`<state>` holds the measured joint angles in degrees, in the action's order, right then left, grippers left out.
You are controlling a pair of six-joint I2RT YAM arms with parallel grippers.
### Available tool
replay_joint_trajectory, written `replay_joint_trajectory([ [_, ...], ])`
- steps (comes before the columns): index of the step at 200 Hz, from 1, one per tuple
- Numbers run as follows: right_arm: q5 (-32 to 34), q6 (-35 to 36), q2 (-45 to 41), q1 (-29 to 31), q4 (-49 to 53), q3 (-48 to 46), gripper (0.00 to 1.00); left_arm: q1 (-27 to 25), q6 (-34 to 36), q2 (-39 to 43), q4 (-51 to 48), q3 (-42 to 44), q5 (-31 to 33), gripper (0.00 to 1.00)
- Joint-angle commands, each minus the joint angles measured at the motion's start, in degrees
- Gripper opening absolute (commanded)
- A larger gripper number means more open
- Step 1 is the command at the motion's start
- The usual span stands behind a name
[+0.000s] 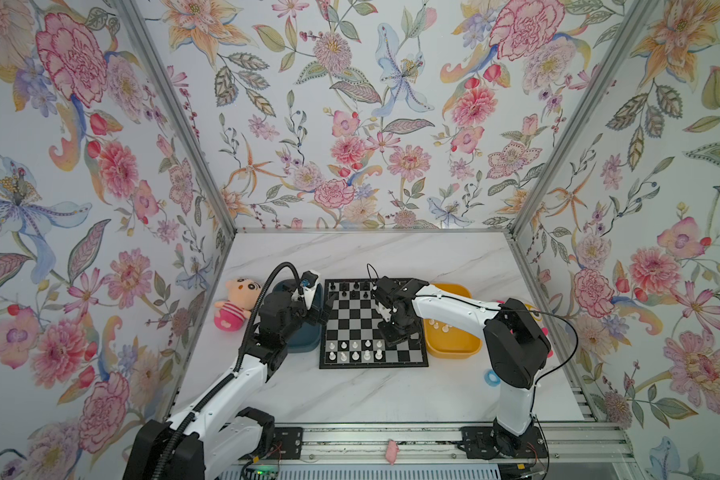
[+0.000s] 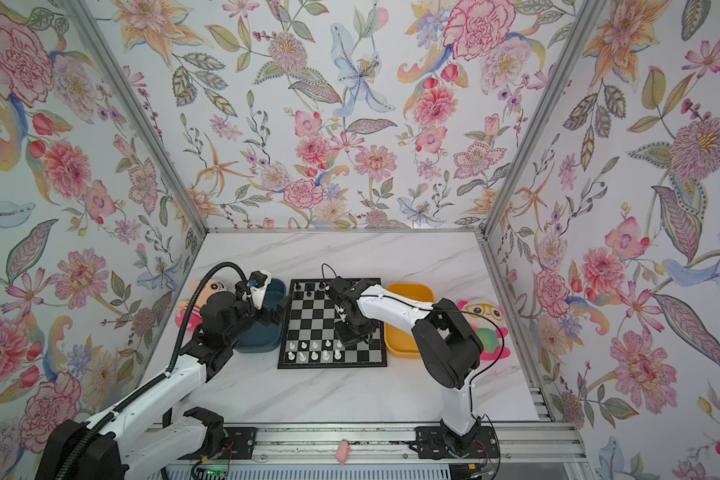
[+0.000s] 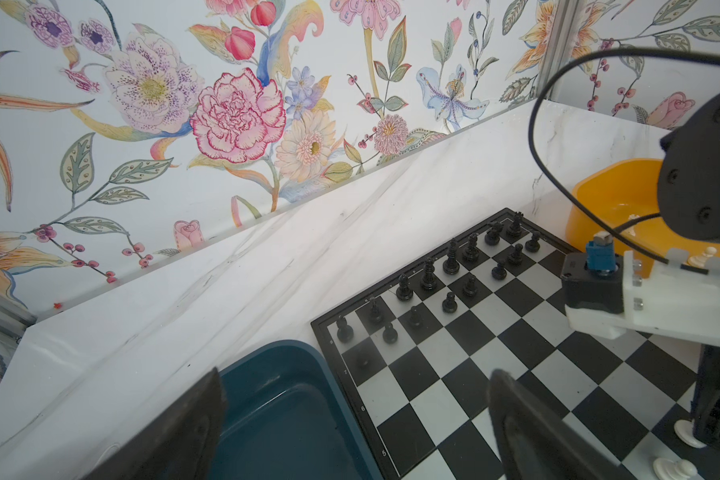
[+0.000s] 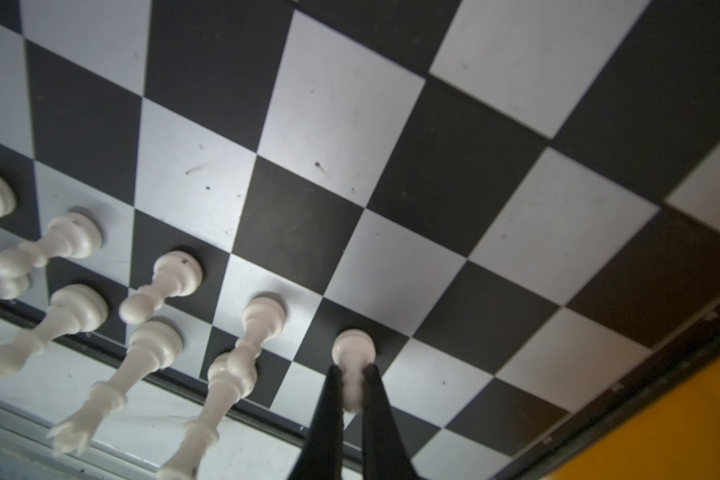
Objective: Set up the chess pieces on the board
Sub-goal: 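Lower the pawn onto a square beside the placed white pawns and release, then move the empty right gripper back over the yellow tray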
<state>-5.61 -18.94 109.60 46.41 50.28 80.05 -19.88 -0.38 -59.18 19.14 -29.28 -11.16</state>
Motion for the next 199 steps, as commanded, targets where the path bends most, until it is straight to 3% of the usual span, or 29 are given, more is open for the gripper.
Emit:
replay_joint_trajectory([
  [1, -0.89, -0.83, 1.40, 0.87, 0.17, -1.30, 0.03, 0.56, 0.47, 0.55, 0.55, 0.75, 0.53, 0.99],
  [43, -0.62, -0.92, 1.19, 0.98, 0.09, -1.23, 0.20, 0.58, 0.47, 0.51, 0.62, 0.79, 0.77, 0.99],
  [118, 2.99, -0.33, -5.40, -0.24, 2.22, 0.76, 0.25, 0.63, 0.39, 0.26, 0.55, 0.43, 0.27, 0.99],
  [173, 9.98, 0.74, -15.41, -8.77, 0.45, -1.10, 0.27, 0.63, -0.87, -2.70, 0.31, -3.59, -0.23, 0.99],
  [199, 7.75, -0.19, -21.10, -15.33, -7.39, -7.10, 0.28, 0.63, -1.76, -5.39, -2.69, -8.37, 0.50, 0.99],
])
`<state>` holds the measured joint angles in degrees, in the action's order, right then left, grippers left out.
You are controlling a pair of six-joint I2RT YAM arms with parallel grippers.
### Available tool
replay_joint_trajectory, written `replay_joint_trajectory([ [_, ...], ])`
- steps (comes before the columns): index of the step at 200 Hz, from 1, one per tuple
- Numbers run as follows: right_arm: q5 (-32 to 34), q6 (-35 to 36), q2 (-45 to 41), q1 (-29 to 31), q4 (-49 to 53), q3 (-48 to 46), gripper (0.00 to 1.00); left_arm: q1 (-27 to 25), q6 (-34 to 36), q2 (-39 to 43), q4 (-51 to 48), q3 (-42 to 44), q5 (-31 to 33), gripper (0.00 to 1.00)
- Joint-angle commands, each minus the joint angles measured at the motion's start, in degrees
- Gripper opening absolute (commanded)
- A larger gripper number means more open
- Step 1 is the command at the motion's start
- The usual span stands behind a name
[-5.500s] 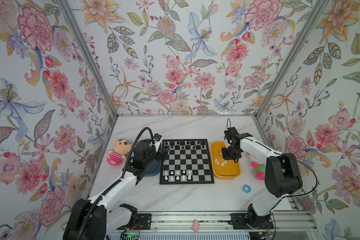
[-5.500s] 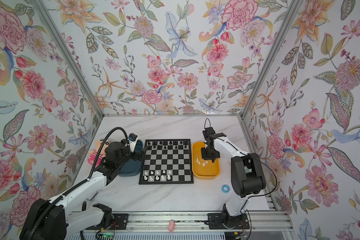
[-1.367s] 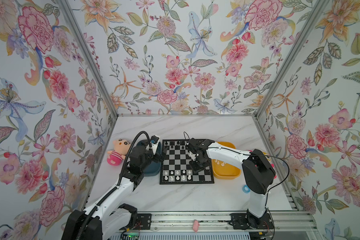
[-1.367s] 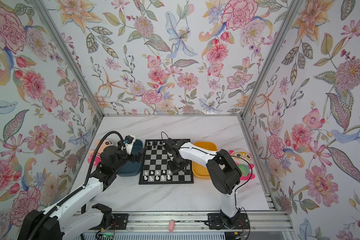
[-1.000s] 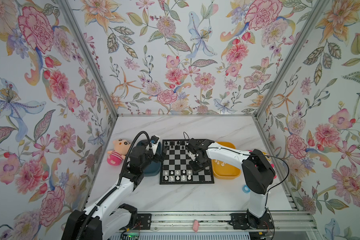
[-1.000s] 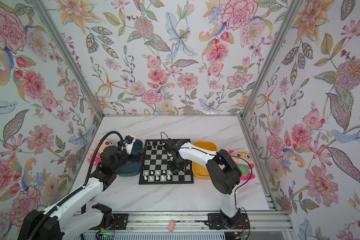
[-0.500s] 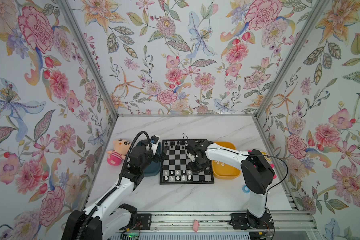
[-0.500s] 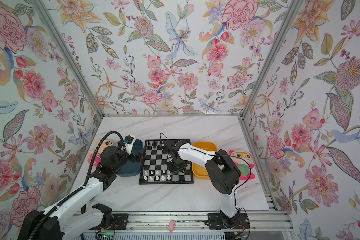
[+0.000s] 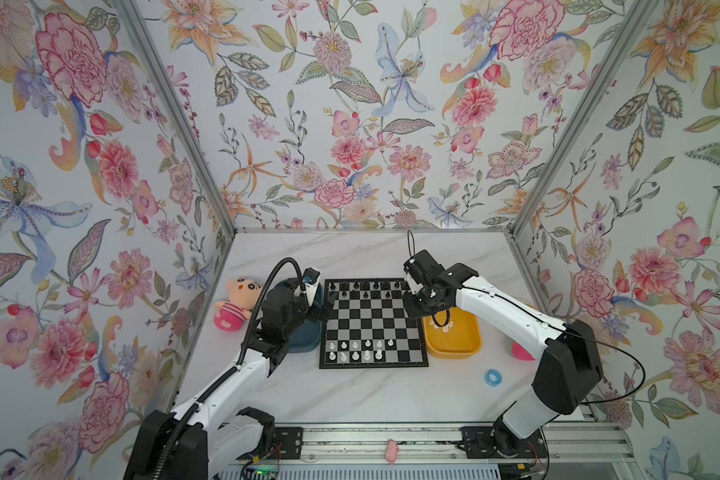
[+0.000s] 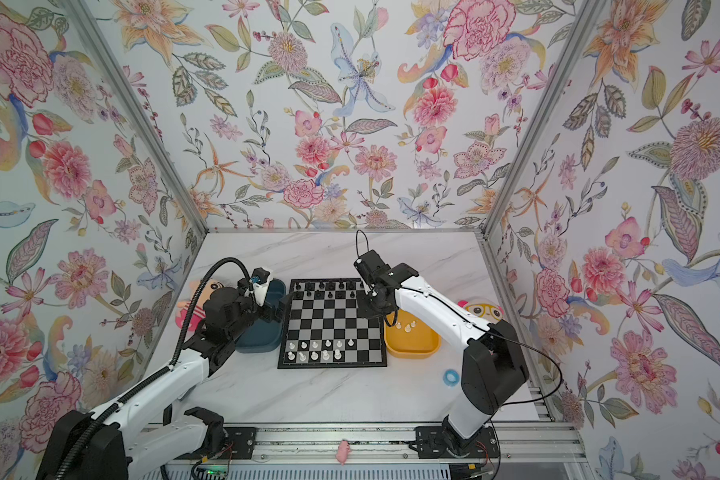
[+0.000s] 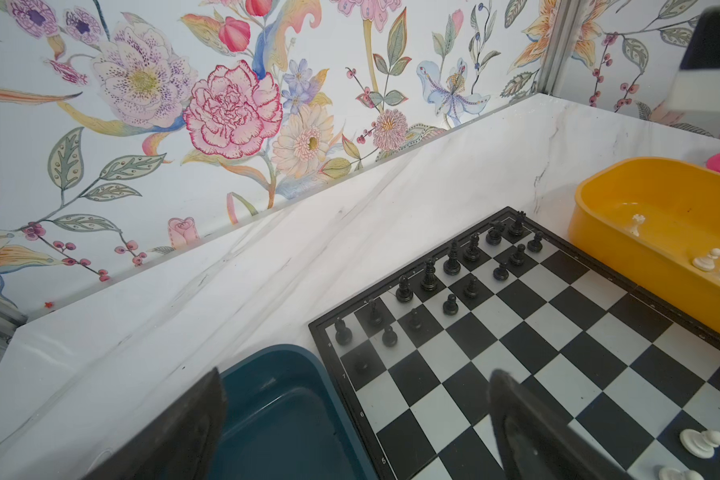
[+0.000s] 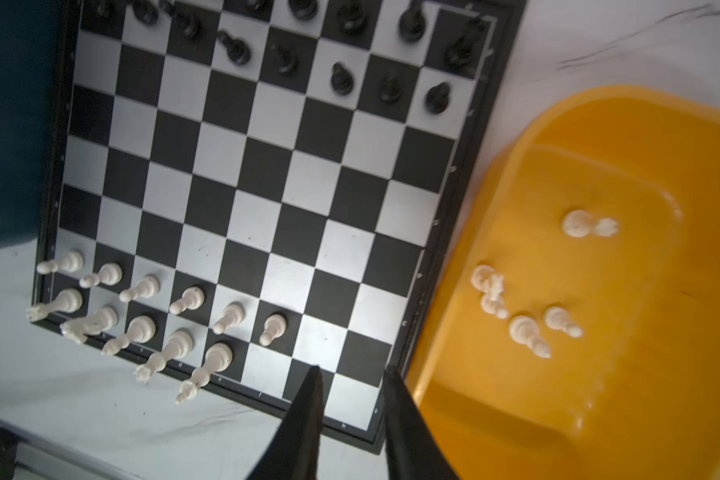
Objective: Set up the chess pieces on the board
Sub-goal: 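Move the empty right gripper back over the yellow tray, then lower the right gripper into the yellow tray and grasp a white pawn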
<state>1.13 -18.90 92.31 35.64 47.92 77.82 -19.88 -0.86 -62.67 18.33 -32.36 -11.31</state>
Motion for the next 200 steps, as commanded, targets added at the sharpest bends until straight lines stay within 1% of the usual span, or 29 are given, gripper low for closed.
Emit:
replay_joint_trajectory([
  [1, 0.83, -0.25, -4.12, -4.80, -5.16, -5.09, 0.28, 0.63, -1.40, -1.99, -2.02, -5.41, 0.71, 1.00],
  [25, -1.56, -0.23, -7.50, -9.02, -8.09, -8.55, 0.30, 0.60, -3.18, -4.47, -4.79, -10.26, 0.51, 0.99],
  [46, -2.03, 0.79, -7.85, -11.33, -8.17, -10.32, 0.30, 0.62, -4.83, -7.25, -6.99, -14.28, 0.78, 0.99],
  [60, -2.18, 1.05, -8.06, -12.43, -9.67, -12.59, 0.31, 0.61, -6.23, -9.87, -10.44, -18.46, 1.91, 0.99],
  [86, -6.39, 0.22, -8.33, -15.19, -14.86, -16.99, 0.31, 0.63, -8.27, -13.98, -15.96, -25.16, 2.41, 0.97],
  [107, -8.45, -0.09, -8.23, -16.12, -16.79, -18.08, 0.31, 0.59, -9.84, -15.40, -18.29, -28.11, 2.66, 0.96],
  [118, -8.44, -0.18, -8.11, -16.11, -16.86, -18.14, 0.31, 0.64, -10.06, -15.13, -17.98, -27.85, 2.94, 0.96],
  [129, -8.57, -0.49, -7.41, -16.33, -16.98, -17.92, 0.31, 0.60, -10.16, -14.47, -15.65, -26.09, 3.66, 0.97],
  [145, -9.73, -1.11, -5.12, -16.51, -16.53, -16.46, 0.29, 0.56, -11.07, -13.79, -12.96, -23.76, 4.76, 0.97],
  [173, -11.31, -1.01, -0.53, -16.38, -12.58, -12.04, 0.26, 0.62, -13.02, -13.16, -10.02, -20.61, 5.24, 0.97],
  [200, -10.30, 0.48, 1.04, -15.91, -9.87, -9.28, 0.26, 0.63, -14.62, -11.48, -7.99, -17.85, 6.08, 0.97],
])
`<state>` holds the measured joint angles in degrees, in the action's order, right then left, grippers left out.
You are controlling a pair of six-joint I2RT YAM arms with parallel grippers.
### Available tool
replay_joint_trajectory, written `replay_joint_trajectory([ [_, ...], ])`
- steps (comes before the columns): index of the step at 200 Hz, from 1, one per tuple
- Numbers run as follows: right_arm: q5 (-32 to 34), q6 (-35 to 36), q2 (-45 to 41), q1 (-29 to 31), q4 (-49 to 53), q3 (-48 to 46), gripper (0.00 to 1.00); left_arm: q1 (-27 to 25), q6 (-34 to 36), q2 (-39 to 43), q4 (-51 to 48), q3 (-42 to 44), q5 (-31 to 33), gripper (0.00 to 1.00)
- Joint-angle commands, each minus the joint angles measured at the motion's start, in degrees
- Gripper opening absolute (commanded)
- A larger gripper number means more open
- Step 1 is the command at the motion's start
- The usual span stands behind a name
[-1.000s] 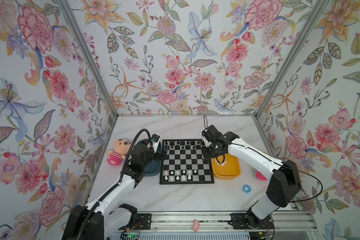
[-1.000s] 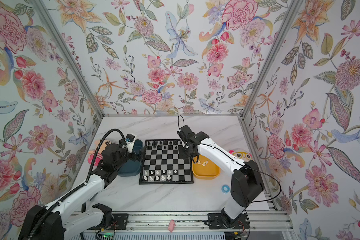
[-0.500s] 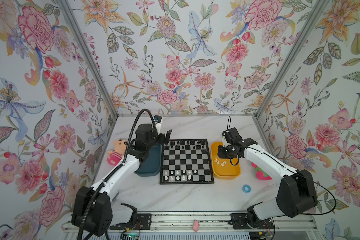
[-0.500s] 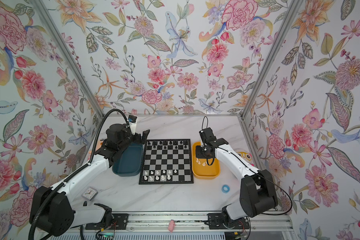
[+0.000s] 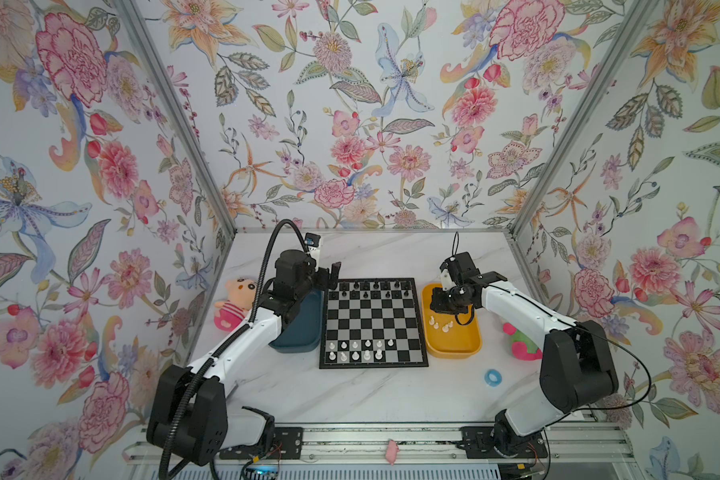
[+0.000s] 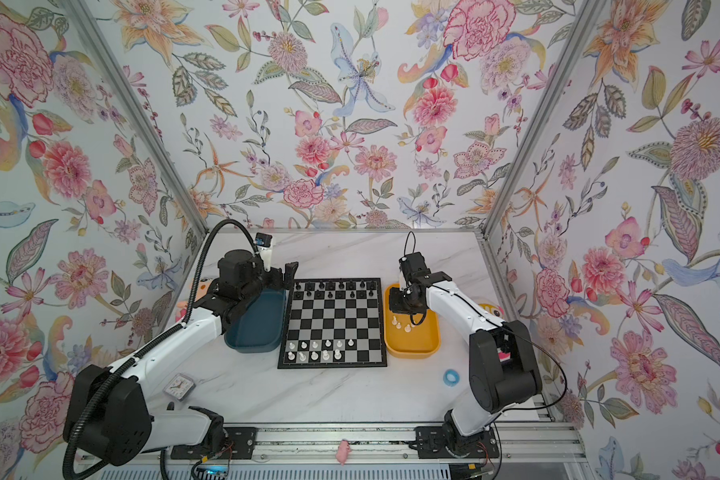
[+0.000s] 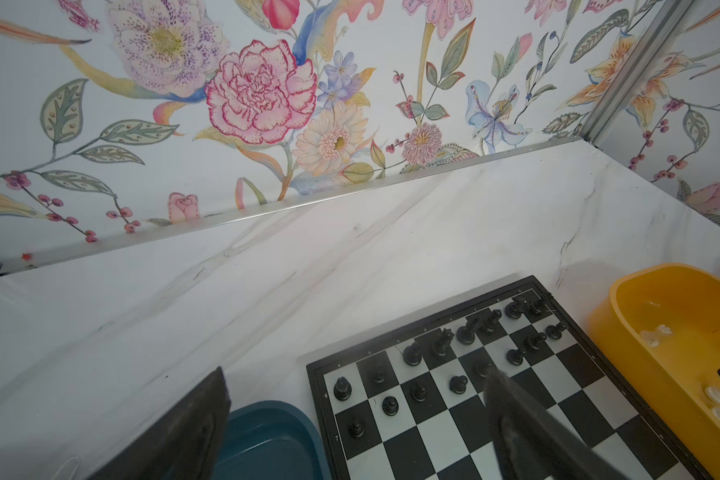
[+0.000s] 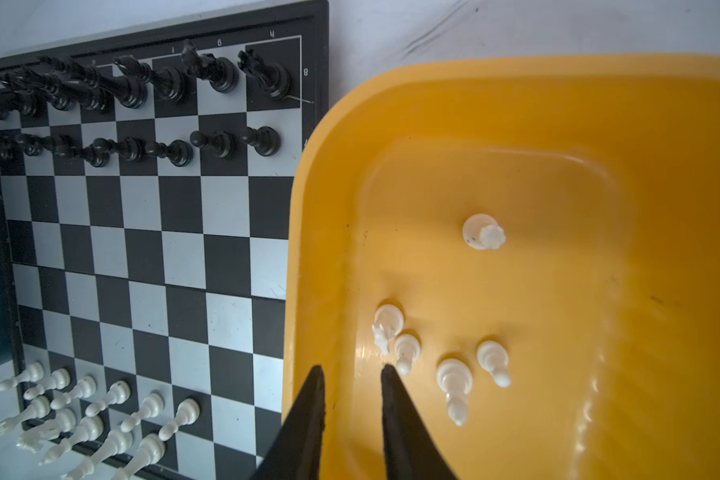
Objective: Set up the chess pieces on the board
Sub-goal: 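Lower the right gripper into the yellow tray and grasp a white pawn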
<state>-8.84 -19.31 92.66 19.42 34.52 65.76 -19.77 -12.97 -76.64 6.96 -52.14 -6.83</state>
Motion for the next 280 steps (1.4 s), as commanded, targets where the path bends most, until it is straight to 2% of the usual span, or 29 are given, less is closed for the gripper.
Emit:
replay_joint_trajectory([
  [1, -0.32, 0.92, 0.59, 0.33, 3.62, 2.79, 0.26, 0.48, -2.50, 2.52, 3.35, 1.99, 1.62, 0.97],
  [100, 2.15, 5.46, 0.93, 1.76, 8.24, 1.59, 0.25, 0.50, -1.44, 3.69, 1.52, 0.72, 1.85, 0.97],
  [160, 4.31, 6.29, 3.83, 1.95, 7.89, 1.78, 0.26, 0.44, -1.83, 2.74, 1.88, 0.36, 1.03, 0.97],
  [280, 3.71, 6.96, 9.30, 2.20, 5.57, 3.86, 0.26, 0.38, -1.79, 3.23, 1.21, 1.07, 0.75, 0.97],
])
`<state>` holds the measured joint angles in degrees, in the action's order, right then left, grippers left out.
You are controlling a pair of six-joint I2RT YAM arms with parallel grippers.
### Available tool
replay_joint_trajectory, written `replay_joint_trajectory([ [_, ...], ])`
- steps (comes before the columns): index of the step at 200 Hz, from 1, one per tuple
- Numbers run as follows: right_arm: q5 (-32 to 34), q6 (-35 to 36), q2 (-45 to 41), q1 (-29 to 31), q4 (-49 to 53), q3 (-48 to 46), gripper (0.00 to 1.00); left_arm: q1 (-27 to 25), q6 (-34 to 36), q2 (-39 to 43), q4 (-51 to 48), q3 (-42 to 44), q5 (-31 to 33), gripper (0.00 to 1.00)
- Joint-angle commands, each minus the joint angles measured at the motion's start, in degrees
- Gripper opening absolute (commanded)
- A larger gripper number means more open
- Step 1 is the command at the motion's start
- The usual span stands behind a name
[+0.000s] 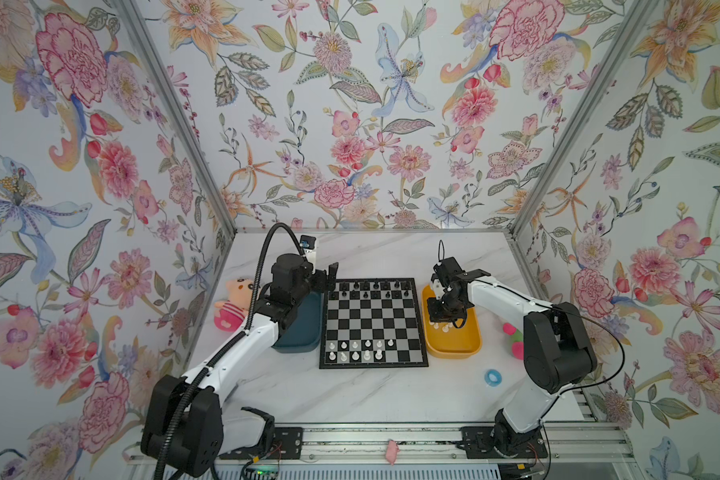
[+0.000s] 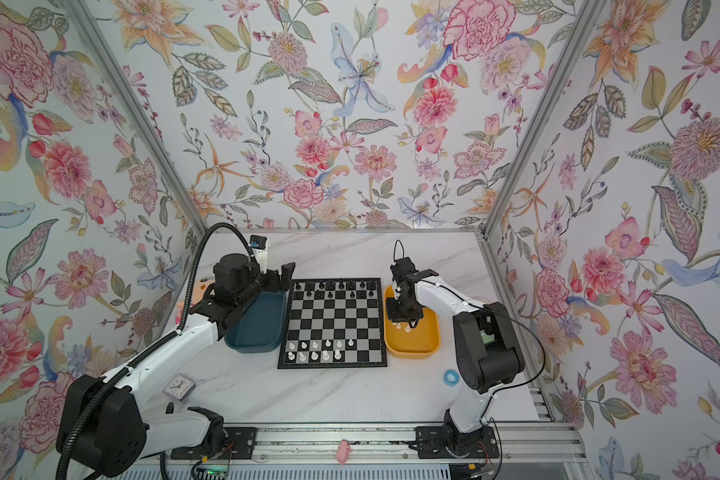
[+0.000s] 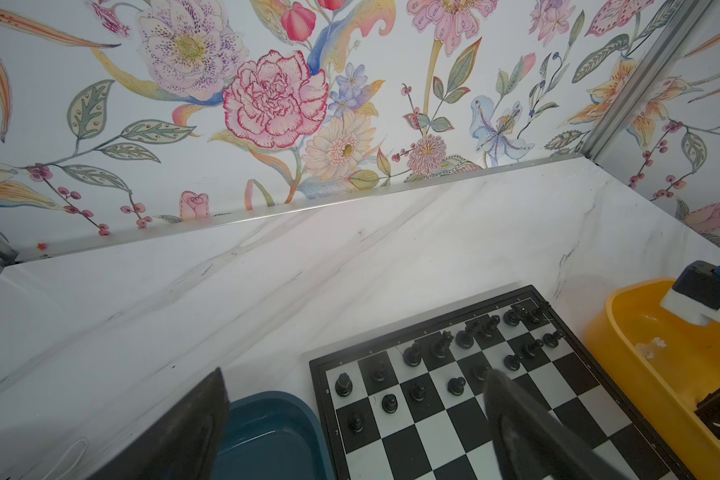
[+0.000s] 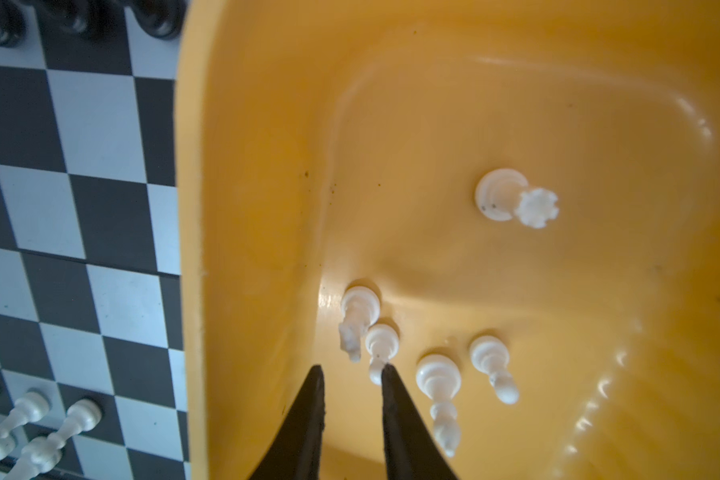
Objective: Set up the chess pieces on the board
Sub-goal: 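Lower the right gripper into the yellow tray and grasp a white pawn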
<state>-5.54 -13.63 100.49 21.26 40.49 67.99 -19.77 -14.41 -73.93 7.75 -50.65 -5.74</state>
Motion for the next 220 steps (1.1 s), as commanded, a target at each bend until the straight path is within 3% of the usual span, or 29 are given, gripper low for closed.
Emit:
replay_joint_trajectory([
  [1, 0.38, 1.30, 1.47, 0.37, -0.41, 1.67, 0.26, 0.36, -0.35, 0.53, 0.43, -0.37, -0.33, 0.97],
  [220, -0.69, 1.38, 4.72, 0.45, -1.20, 2.23, 0.15, 0.39, -0.09, 1.25, 0.31, 0.29, -0.24, 0.97],
])
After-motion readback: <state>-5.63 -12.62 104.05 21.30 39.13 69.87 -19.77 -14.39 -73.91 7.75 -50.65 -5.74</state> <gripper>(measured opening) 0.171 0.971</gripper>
